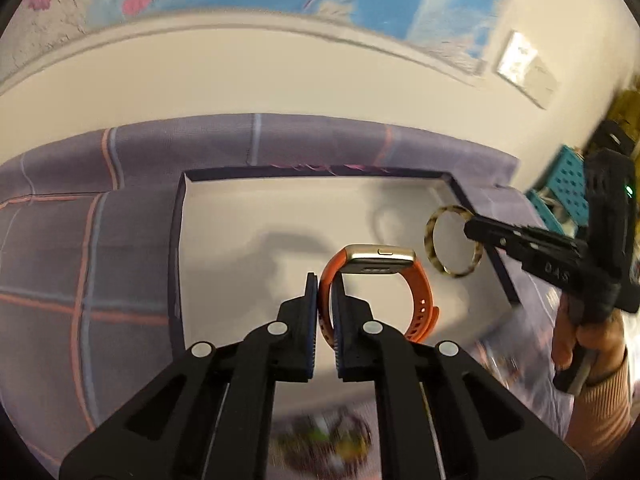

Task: Organize jewelry
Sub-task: 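Carry the watch with the left tool into the tray while the right tool places the bangle beside it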

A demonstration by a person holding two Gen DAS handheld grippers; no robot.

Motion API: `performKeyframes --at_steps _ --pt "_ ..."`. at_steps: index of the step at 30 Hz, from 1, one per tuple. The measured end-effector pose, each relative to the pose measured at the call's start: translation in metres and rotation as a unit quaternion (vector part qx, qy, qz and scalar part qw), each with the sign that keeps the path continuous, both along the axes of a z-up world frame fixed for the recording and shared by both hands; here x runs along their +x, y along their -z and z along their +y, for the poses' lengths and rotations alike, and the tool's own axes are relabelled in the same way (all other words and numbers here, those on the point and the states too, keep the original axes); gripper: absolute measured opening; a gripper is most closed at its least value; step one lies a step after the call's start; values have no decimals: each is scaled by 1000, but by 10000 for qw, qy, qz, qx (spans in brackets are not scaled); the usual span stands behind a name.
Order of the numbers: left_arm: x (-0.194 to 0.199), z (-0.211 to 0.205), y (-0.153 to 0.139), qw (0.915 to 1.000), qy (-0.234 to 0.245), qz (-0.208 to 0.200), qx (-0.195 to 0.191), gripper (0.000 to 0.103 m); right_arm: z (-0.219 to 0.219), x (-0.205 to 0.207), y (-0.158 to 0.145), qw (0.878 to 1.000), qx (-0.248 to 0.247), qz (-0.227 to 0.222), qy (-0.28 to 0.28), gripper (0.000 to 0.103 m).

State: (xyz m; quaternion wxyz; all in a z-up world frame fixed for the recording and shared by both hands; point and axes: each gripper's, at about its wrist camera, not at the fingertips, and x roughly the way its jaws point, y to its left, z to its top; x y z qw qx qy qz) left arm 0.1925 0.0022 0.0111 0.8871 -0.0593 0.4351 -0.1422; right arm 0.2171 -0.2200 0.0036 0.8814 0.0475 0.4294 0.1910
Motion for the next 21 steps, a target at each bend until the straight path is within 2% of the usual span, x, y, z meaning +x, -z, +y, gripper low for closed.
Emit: performKeyframes --at_steps 7,13,16,18,19,21 --pt "66 -7 22 9980 -379 483 155 7 20 41 18 9991 -253 305 126 7" --pt "93 -9 31 9952 -578 786 111 8 20 62 26 9966 -399 511 516 7" --pt "98 -13 28 9946 -599 846 93 11 18 60 24 9961 -417 474 623 17" --pt "99 -10 29 9950 -561 821 52 23 16 51 18 9960 -441 349 697 25" --pt "95 -11 29 9953 -570 780 61 32 16 44 14 9965 -405 279 675 28" --pt "82 -10 20 9971 -564 504 112 43 11 24 3 9986 -270 99 444 29"
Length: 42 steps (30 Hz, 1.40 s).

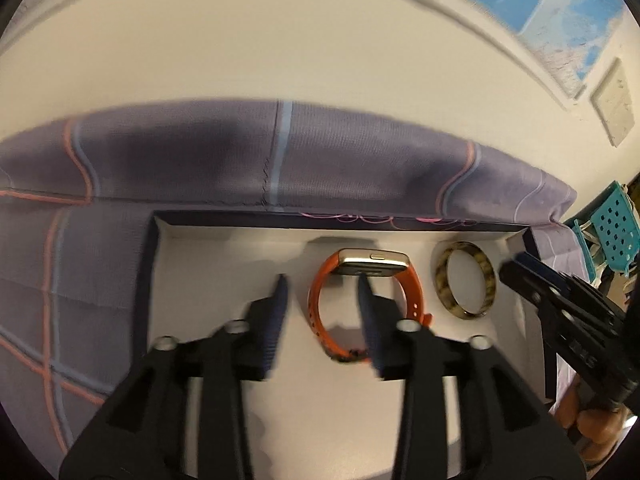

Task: Organize jewelry
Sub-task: 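Carry the watch with the left tool into the tray while the right tool places the bangle beside it, then grasp the amber-and-brown bead bracelet with the right tool and lift it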

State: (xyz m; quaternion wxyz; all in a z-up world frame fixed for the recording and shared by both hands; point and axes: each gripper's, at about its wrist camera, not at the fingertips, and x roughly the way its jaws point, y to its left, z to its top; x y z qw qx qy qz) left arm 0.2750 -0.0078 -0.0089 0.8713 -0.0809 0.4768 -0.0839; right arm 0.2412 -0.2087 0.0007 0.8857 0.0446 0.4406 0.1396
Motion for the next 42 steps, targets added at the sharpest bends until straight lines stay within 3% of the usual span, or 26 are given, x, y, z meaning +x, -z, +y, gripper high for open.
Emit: performKeyframes --at_steps 4,10,14,18,26,28,32,35,39,42 --pt "-43 7 -24 9969 55 -715 311 57 -4 -51 -20 9977 75 -335 -586 38" --pt "-125 -5 -41 9858 826 -1367 520 60 -3 -134 -15 9874 -243 -347 -1528 38" --pt "-167 -21 -31 9816 1326 -1313 399 61 1 -163 2 9842 -448 -169 -1707 37" --pt "-197 -37 -10 9777 1695 -1161 424 61 1 -169 13 9856 -339 -28 -1655 30" --pt "-224 -48 18 9778 1879 -910 148 61 23 -189 17 9774 -665 -161 -1998 30" --pt "-226 -50 20 9776 1911 -869 134 61 29 -195 18 9735 -744 -143 -2159 20" --pt "-231 -51 23 9769 1958 -852 105 61 35 -212 18 9661 -939 -212 -2394 13" --pt "-235 -48 26 9787 1894 -790 99 52 29 -217 13 9681 -759 -174 -2382 10" --pt "-238 -41 27 9819 1750 -718 48 50 13 -218 3 9758 -450 -252 -2125 9" --pt "-241 -39 26 9824 1729 -700 46 50 -4 -211 -5 9826 51 -261 -1838 6"
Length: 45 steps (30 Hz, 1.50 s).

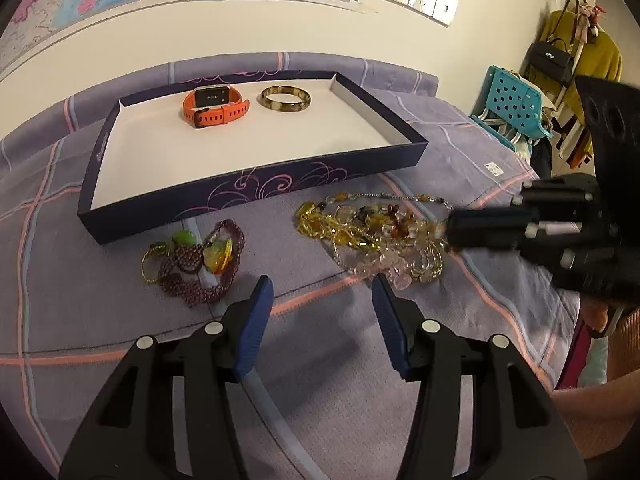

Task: Organize jewelry
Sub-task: 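Grasp the amber-and-brown bead bracelet with the right tool and lift it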

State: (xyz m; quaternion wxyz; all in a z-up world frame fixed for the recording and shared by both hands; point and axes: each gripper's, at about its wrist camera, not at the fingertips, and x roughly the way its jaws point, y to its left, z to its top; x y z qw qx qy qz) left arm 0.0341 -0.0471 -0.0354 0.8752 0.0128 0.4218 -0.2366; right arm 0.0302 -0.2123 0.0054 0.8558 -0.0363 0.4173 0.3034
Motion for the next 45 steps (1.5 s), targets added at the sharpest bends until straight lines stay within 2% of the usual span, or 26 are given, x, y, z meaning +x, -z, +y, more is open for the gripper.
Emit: performKeyframes --at_steps 6,10,14,17,18,19,21,23,25,26,27,30,35,36,37,40,45 --pt "-4 0 -4 9997 139 7 -180 52 -26 8 -18 9981 377 -120 468 6" --pt "-4 -11 -6 9993 339 -34 -143 54 -41 -1 -31 9972 294 -276 631 6" --pt "5 -24 -2 9992 398 69 -52 48 -42 -15 -27 9983 15 -183 557 6" --pt "10 -25 2 9991 371 184 -95 40 -31 -25 -14 9995 -178 22 270 1" --pt "9 -24 1 9989 388 206 -144 34 -27 -28 -10 9996 -206 91 172 1" --pt "9 -23 1 9985 426 265 -211 21 -23 -30 -5 9996 -233 165 45 1" --pt "10 -19 4 9977 434 415 -327 11 -15 -35 4 9990 -351 246 -113 1" --pt "9 -14 4 9972 419 453 -422 11 -11 -33 6 9989 -381 243 -104 2" --pt "7 -8 4 9966 401 487 -532 11 -8 -27 5 9996 -137 233 -88 8" --pt "6 -5 3 9964 397 488 -573 11 -5 -23 6 9997 -89 206 -67 12" --pt "5 -3 2 9962 388 491 -613 10 -1 -20 7 9998 -103 178 -50 20" --pt "4 2 2 9955 357 521 -706 10 15 -4 16 9996 -68 240 -142 24" --pt "-2 4 4 9961 351 529 -614 11 42 9 35 9983 -333 349 -338 23" --pt "-3 5 4 9960 341 547 -625 11 43 9 35 9983 -284 352 -361 14" --pt "-3 7 4 9959 331 552 -637 11 43 7 33 9985 -285 286 -375 8" --pt "-6 13 2 9951 331 544 -757 11 40 4 21 9991 -180 172 -356 7" --pt "-13 21 -10 9944 348 394 -918 10 41 -9 -9 9976 328 9 -609 7"
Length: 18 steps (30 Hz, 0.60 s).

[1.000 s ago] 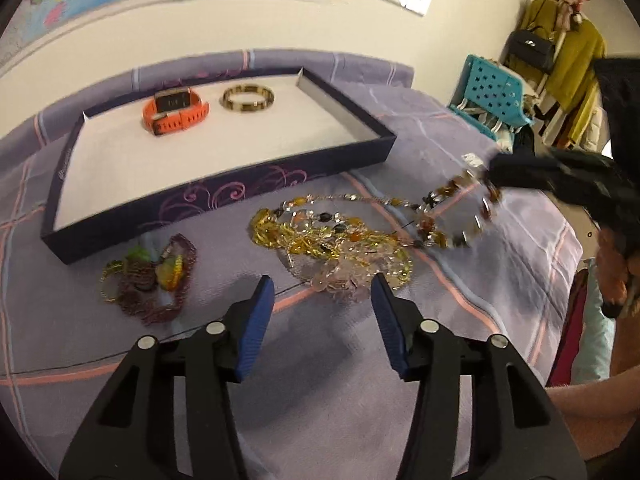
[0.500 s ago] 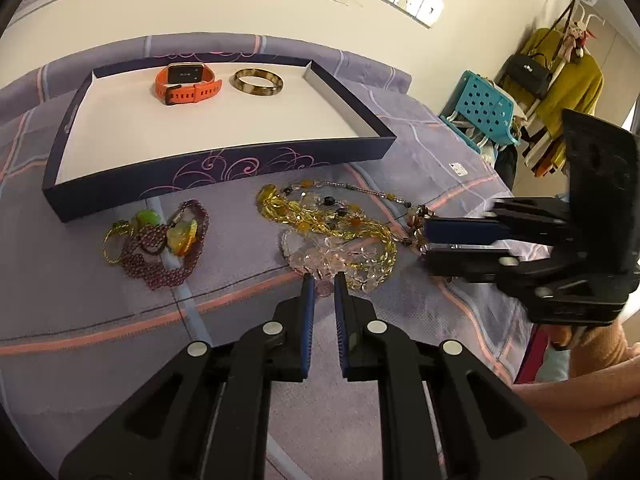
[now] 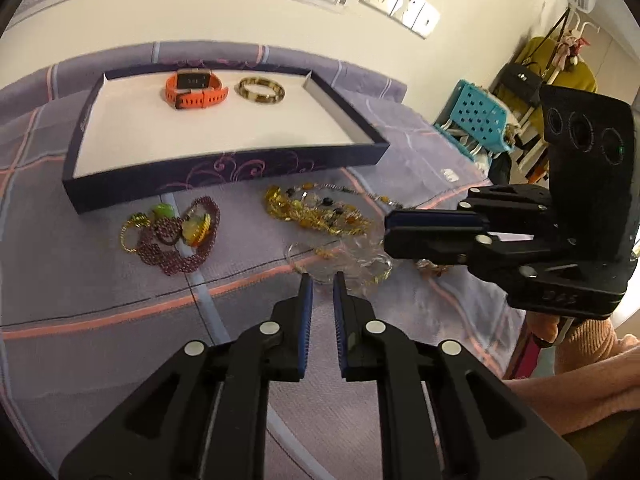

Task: Organize jewelry
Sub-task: 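Grasp the amber-and-brown bead bracelet with the right tool and lift it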

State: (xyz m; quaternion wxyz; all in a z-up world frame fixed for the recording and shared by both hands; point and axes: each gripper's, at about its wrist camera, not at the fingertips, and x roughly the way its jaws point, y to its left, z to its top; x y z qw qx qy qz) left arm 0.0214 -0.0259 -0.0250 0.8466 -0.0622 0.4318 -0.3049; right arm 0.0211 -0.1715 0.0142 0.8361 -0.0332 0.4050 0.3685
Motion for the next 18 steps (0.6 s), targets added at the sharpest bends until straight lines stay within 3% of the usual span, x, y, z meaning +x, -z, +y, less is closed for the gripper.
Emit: performKeyframes --at_steps 4,6,9,12,15,18 --pt "-13 15 -13 9997 -51 -165 -169 11 11 -11 -3 9981 407 227 -405 7" --pt "-17 21 -14 9997 -108 -176 -123 17 19 -16 0 9952 606 401 -653 7" --pt "-21 30 -11 9996 -239 -149 12 18 30 -19 11 9937 550 545 -809 7" --pt "-17 37 -3 9992 -385 -26 65 19 28 -8 27 9953 255 785 -498 12" --pt "-15 36 1 9991 -400 -18 165 25 18 1 33 9979 -117 615 -135 34" --pt "-16 29 -1 9993 -287 -112 231 33 5 12 26 9988 -164 446 116 34"
